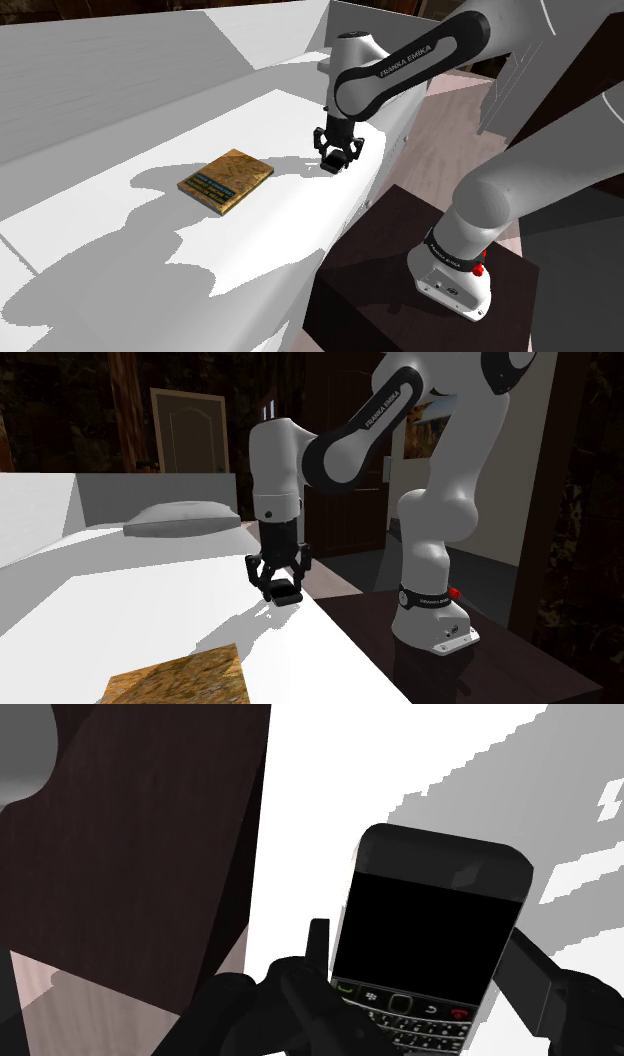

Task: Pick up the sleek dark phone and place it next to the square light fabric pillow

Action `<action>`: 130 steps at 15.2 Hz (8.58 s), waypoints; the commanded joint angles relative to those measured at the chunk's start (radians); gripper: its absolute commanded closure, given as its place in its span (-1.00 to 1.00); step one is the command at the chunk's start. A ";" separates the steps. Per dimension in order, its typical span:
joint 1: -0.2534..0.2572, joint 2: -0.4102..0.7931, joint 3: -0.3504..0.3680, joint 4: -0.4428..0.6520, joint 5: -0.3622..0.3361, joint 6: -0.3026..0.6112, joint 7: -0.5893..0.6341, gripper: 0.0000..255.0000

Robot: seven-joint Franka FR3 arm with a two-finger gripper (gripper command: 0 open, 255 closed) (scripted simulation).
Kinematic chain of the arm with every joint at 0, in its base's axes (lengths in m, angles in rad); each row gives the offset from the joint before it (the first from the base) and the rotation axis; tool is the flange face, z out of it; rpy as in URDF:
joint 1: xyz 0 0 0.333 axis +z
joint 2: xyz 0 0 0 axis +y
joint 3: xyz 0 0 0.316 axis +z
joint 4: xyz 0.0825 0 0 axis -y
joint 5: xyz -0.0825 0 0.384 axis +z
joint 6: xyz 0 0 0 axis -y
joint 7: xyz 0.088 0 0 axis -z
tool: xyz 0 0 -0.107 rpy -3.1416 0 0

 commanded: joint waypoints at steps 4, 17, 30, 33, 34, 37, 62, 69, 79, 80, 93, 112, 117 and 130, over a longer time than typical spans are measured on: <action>0.004 -0.046 -0.011 0.031 0.005 -0.078 -0.009 1.00; 0.009 -0.142 -0.039 0.142 0.006 -0.283 -0.024 1.00; 0.005 -0.186 -0.062 0.286 -0.004 -0.471 -0.032 1.00; 0.004 -0.190 -0.066 0.323 -0.006 -0.512 -0.033 1.00; 0.003 -0.191 -0.068 0.336 -0.007 -0.526 -0.034 1.00; 0.002 -0.191 -0.071 0.375 -0.010 -0.566 -0.034 1.00; -0.217 0.297 -0.403 0.822 -0.170 -0.510 -0.512 1.00; -0.279 0.518 -0.462 1.092 -0.145 -0.553 -0.640 1.00; -0.391 0.877 -0.497 1.594 -0.082 -0.693 -0.775 1.00; -0.390 0.872 -0.497 1.573 -0.083 -0.676 -0.774 1.00; -0.380 0.852 -0.496 1.366 -0.086 -0.490 -0.767 1.00; -0.378 0.905 -0.490 1.190 -0.080 -0.262 -0.762 1.00; -0.378 0.915 -0.489 1.177 -0.078 -0.239 -0.762 1.00; -0.374 0.883 -0.492 1.229 -0.083 -0.323 -0.759 -1.00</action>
